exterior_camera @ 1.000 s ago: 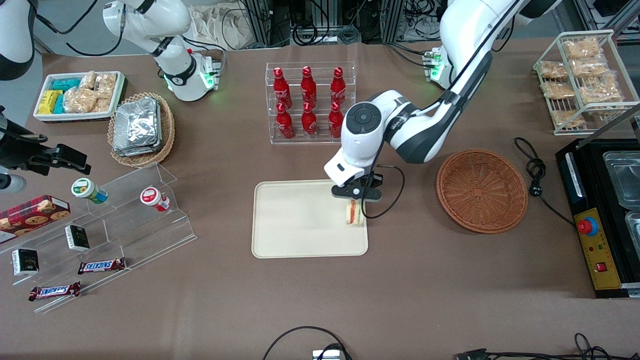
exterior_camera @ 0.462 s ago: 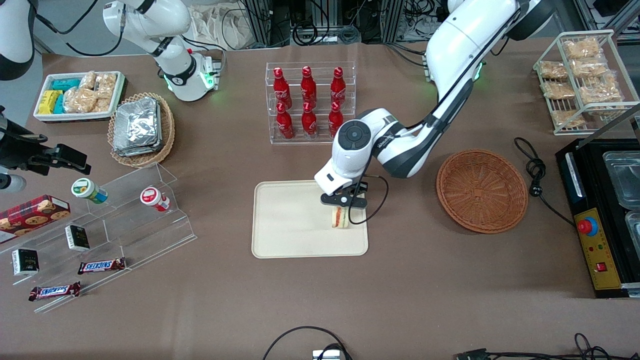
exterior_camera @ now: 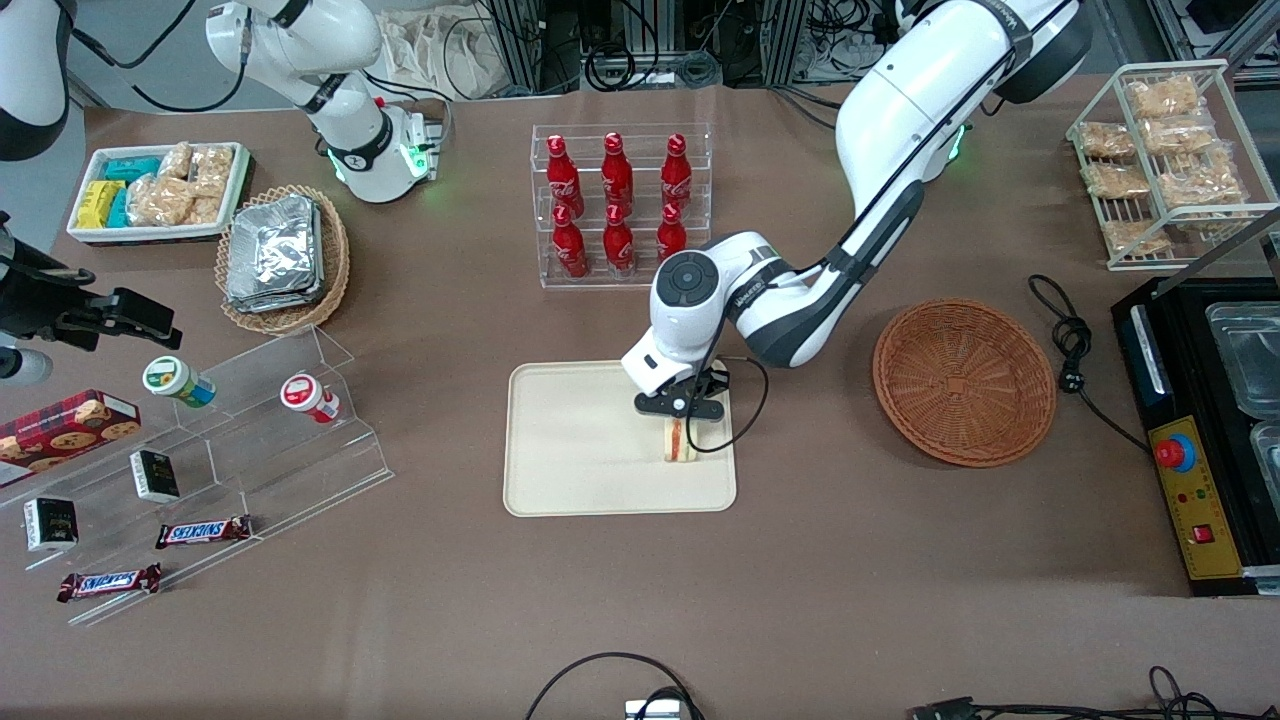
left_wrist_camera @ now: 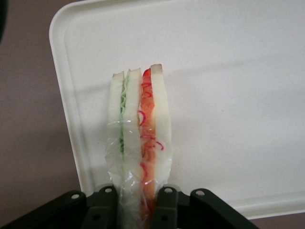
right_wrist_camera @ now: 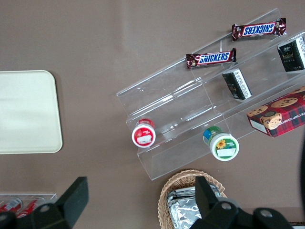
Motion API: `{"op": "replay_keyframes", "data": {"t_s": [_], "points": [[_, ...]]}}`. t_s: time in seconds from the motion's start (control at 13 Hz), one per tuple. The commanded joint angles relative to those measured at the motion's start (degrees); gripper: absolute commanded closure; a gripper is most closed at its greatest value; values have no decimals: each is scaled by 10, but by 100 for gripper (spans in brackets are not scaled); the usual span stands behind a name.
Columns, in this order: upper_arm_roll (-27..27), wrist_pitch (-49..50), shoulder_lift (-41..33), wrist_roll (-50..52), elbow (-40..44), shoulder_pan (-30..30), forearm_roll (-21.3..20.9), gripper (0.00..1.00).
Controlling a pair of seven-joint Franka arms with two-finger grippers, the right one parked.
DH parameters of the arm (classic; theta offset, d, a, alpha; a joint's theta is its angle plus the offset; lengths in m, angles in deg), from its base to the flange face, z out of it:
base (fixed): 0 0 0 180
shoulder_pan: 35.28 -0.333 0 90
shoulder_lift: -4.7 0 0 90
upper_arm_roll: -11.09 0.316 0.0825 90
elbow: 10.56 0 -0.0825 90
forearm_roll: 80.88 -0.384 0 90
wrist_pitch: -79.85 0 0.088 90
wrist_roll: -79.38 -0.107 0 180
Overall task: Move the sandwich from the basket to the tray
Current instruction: 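Lower the held sandwich onto the tray surface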
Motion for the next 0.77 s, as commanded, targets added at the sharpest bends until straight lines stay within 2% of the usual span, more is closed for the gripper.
{"op": "replay_keyframes", "data": {"t_s": [0.0, 0.15, 0.23, 0.38, 0.69], "points": [[5, 1, 15, 18, 19, 11, -15, 78], [5, -3, 20, 17, 19, 11, -16, 73], [5, -4, 20, 17, 19, 11, -16, 63], [5, -4, 20, 17, 19, 11, -16, 51], [5, -3, 22, 19, 19, 10, -15, 21]]}}
